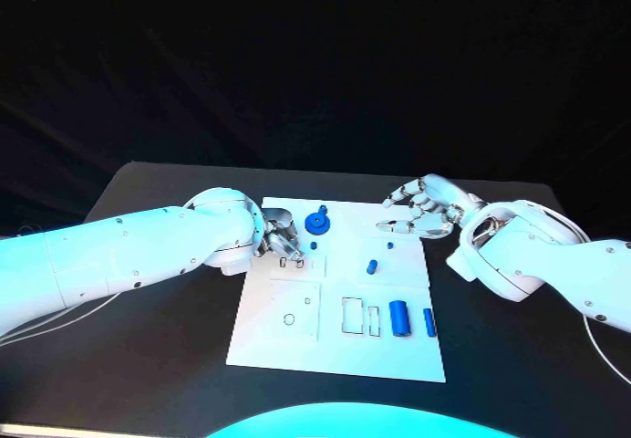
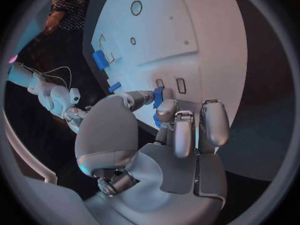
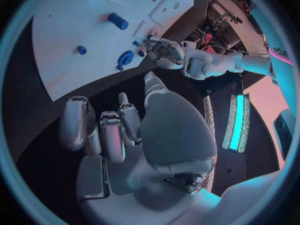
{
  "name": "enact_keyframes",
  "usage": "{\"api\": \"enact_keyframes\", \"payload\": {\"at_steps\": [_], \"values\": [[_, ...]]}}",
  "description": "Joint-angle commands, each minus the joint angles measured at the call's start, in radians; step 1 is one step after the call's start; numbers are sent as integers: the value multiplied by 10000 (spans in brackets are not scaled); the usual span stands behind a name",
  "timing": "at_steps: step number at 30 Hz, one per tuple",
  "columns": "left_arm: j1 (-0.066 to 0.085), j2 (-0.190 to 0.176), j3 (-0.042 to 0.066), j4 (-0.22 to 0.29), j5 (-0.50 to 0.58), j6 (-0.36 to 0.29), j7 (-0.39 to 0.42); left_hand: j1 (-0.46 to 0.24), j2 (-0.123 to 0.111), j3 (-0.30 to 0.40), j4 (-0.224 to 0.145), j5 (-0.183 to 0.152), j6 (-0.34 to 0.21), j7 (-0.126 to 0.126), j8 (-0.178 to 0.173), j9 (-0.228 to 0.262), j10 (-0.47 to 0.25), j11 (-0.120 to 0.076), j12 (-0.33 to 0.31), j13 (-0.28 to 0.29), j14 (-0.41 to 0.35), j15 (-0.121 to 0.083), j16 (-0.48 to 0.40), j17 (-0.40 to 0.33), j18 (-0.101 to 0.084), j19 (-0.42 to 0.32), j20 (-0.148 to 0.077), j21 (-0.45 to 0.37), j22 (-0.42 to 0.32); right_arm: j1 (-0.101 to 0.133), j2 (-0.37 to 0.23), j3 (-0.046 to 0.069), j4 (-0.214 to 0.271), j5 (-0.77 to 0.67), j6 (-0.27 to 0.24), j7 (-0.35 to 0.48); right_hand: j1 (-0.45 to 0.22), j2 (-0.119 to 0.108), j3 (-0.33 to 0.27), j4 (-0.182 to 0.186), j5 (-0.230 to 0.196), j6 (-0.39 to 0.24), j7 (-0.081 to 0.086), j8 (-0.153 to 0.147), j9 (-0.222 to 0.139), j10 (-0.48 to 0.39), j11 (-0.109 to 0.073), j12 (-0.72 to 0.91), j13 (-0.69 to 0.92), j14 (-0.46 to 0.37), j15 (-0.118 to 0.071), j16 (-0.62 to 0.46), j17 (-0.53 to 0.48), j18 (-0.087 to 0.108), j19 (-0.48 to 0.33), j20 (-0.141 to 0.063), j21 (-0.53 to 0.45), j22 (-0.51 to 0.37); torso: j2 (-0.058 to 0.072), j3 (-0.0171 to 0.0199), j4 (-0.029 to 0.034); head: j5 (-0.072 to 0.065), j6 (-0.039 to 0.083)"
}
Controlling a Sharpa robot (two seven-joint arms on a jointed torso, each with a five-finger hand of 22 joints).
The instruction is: Assemble the parts on the task board
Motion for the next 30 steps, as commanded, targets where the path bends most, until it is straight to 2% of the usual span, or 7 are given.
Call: {"api": "enact_keyframes", "payload": {"at_steps": [1, 18, 26, 30], "values": [[-6, 23, -1, 25, -111, 218, -2, 4, 136, 1435, -1490, 5, 523, -420, 49, 1997, 83, 17, 26, 9, 1056, -63, 37, 2633, -174, 85, 5, 67, 10, -5, -7, 2, 11, -85, 120, -18, -19, 104, 76, -11, 18, 71, 22, 40, -9, -6, -60, 64, 372, 899, -44, -45, 2081, 59, -16, -81, -37, 490, -2, -1, 5, -23, -7], [-8, 15, -2, 6, 211, 574, -25, -12, 226, 1430, -1534, 8, 587, -444, 34, 1982, 128, -4, 29, 15, 1056, -76, 37, 2633, -182, 111, -7, 83, 45, -5, 6, 2, -10, -85, 174, -42, -27, 114, 78, -9, 17, 75, 21, 43, -10, 1, -61, 74, 380, 897, -45, -48, 2076, 57, -11, -82, -27, 497, -7, -4, 8, -4, -89], [-7, -14, -1, -38, 430, 621, -35, -14, 244, 1429, -1547, 10, 598, -447, 29, 1979, 138, -7, 32, 21, 1056, -79, 37, 2633, -187, 126, -10, 94, 70, -6, 37, 2, -20, -88, 200, -71, -27, 114, 78, -9, 17, 75, 21, 43, -10, 1, -61, 74, 380, 897, -45, -48, 2076, 57, -11, -82, -27, 497, -10, 4, 11, 1, -84], [-6, -25, -1, -25, 468, 655, -38, -14, 244, 1429, -1547, 10, 598, -447, 29, 1979, 138, -7, 32, 21, 1056, -79, 37, 2633, -187, 126, -10, 94, 70, -14, 64, 2, -43, -99, 214, -100, -27, 114, 78, -9, 17, 75, 21, 43, -10, 1, -61, 74, 380, 897, -45, -48, 2076, 57, -11, -82, -27, 497, -2, -11, -4, -7, -89]]}}
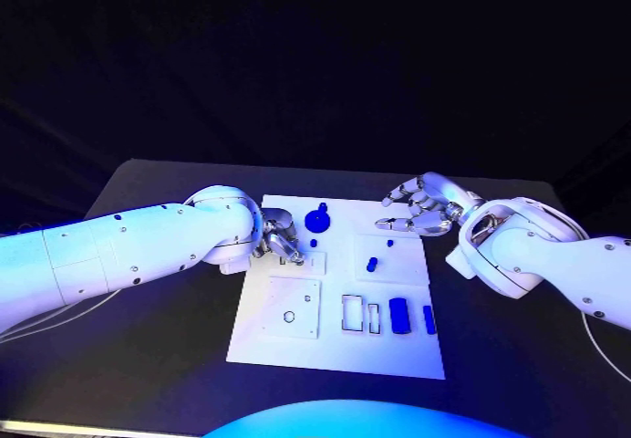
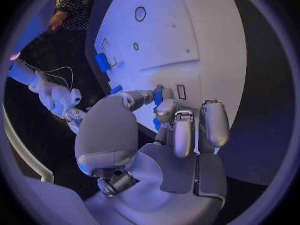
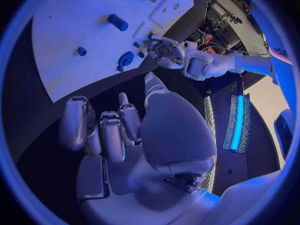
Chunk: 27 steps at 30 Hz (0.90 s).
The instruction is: Assemble the parts on the task board
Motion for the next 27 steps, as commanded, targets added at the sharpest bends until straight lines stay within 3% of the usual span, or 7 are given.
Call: {"api": "enact_keyframes", "payload": {"at_steps": [1, 27], "values": [[-6, -11, -5, 3, 176, 263, -38, 18, 118, 1447, -1511, 49, 546, -464, 46, 1979, 51, 7, 31, 11, 1056, -79, 37, 2633, -186, 57, -10, 54, 8, -15, 20, 1, -14, -96, 129, -35, 15, 73, 51, 18, 17, 74, 21, 44, -10, 1, -61, 31, 383, 897, -45, -48, 2078, 57, -11, -81, -27, 491, 8, -10, -12, -1, -14], [-5, 5, -5, -7, 208, 398, -38, 7, 137, 1442, -1534, 47, 552, -464, 31, 1972, 33, 6, -10, -50, 1056, -81, 37, 2633, -187, 61, -15, 56, 15, -43, 38, 0, -26, -100, 71, -9, -24, 98, 54, 13, 8, 89, 14, 62, -18, 3, -67, 35, 380, 898, -51, -49, 2077, 57, -9, -88, -33, 494, 13, 12, -7, 9, -80]]}}
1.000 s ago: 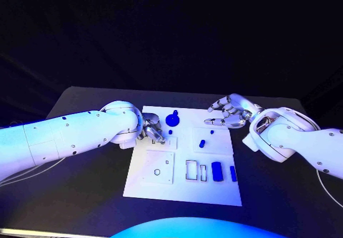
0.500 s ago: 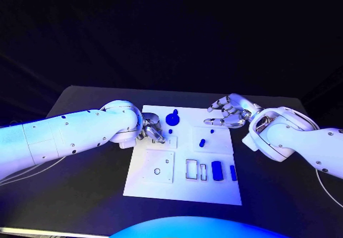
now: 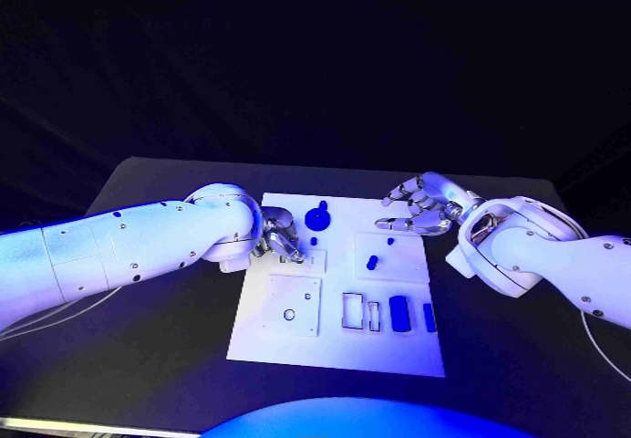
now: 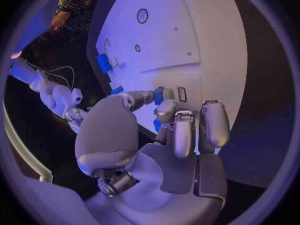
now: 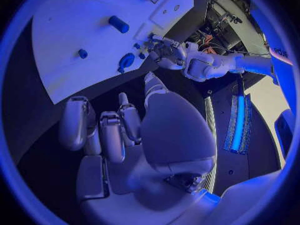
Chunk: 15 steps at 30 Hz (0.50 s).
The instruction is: Assemble the parts on the task board
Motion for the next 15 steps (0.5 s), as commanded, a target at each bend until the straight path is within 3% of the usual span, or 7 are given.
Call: {"api": "enact_keyframes", "payload": {"at_steps": [1, 15], "values": [[-8, 18, -7, -11, 46, 316, -27, 7, 137, 1469, -1507, 25, 552, -464, -1, 1972, 36, 2, -10, -9, 1057, -82, 37, 2634, -188, 62, -15, 57, 17, -8, 0, 2, 5, -88, 22, 51, -25, 98, 54, 13, 8, 89, 14, 63, -9, 3, -67, 35, 382, 898, -51, -49, 2070, 57, -9, -88, -33, 497, 3, 2, 0, -12, -28], [-6, 67, -8, -57, -78, 761, -66, -109, 107, 1301, -1535, -26, 567, -457, -43, 1956, 49, 13, -33, -29, 1057, -77, 37, 2634, -189, 59, -20, 50, 15, -10, -7, 2, 6, -88, -21, 60, -23, 106, 60, 9, 9, 93, 12, 69, -11, 18, -70, 55, 396, 898, -53, -49, 2070, 53, -2, -90, -20, 508, -1, -5, -1, -55, -104]]}}
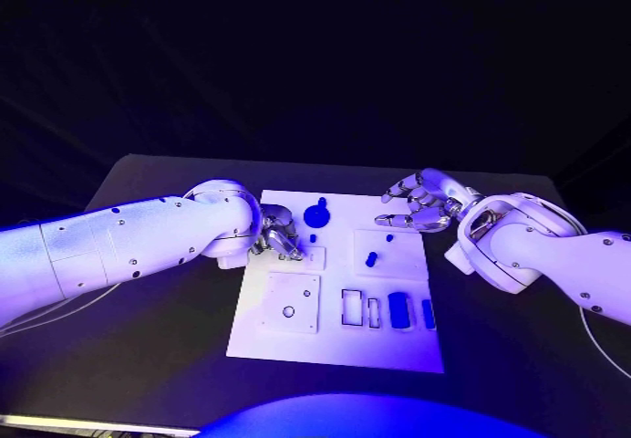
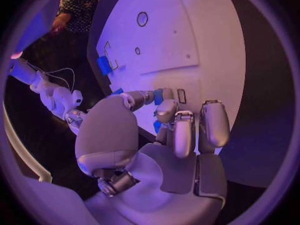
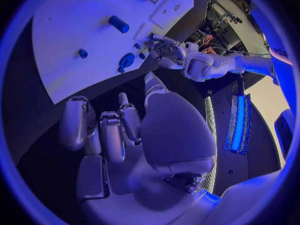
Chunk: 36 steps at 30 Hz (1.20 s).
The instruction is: Assemble the parts on the task board
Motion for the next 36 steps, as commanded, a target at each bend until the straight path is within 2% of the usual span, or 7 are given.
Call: {"api": "enact_keyframes", "payload": {"at_steps": [1, 12, 18, 36], "values": [[-22, 29, -22, -1, -68, 434, -63, -69, 67, 1388, -1447, -24, 532, -492, -36, 1951, 51, 11, -33, 17, 1057, -78, 37, 2634, -190, 59, -20, 50, 16, -8, 2, 2, 5, -86, -35, 60, -23, 106, 60, 9, 8, 70, -11, 69, -11, 18, -70, 55, 397, 898, -53, -49, 2072, 54, -2, -90, -20, 509, -2, -9, -2, -27, -8], [-21, 52, -22, -42, -158, -33, -85, -259, 162, 989, -1335, -77, 624, -523, -77, 1934, 123, -6, -7, 64, 1057, -88, 37, 2634, -190, 59, -26, 37, 13, -18, 1, 1, 5, -71, -216, 118, 12, 138, 90, -2, 13, 77, -16, 77, -15, 35, -74, 76, 413, 904, -57, -38, 2095, 47, 13, -93, 8, 530, -4, -6, 1, -28, -24], [-20, 75, -22, -90, -6, -144, -93, -221, 362, 955, -1311, -48, 657, -545, -97, 1927, 138, -27, -5, 79, 1057, -102, 37, 2634, -192, 70, -34, 38, 27, -32, 0, 1, 2, -65, -224, 122, 12, 138, 90, -2, 13, 77, -16, 77, -15, 35, -74, 76, 413, 904, -57, -38, 2095, 47, 13, -93, 8, 530, -6, -4, 1, -25, -15], [-5, 254, -23, -380, 583, 485, -222, -317, 571, 831, -1191, -78, 714, -538, -129, 1918, 157, -18, -2, 102, 1057, -97, 37, 2634, -200, 89, -38, 45, 58, -47, 1, 1, -9, -59, -192, 111, 33, 157, 110, -2, 10, 83, -19, 86, -18, 37, -78, 78, 412, 901, -61, -44, 2082, 50, 10, -97, -6, 525, -5, 0, -2, -34, -23]]}}
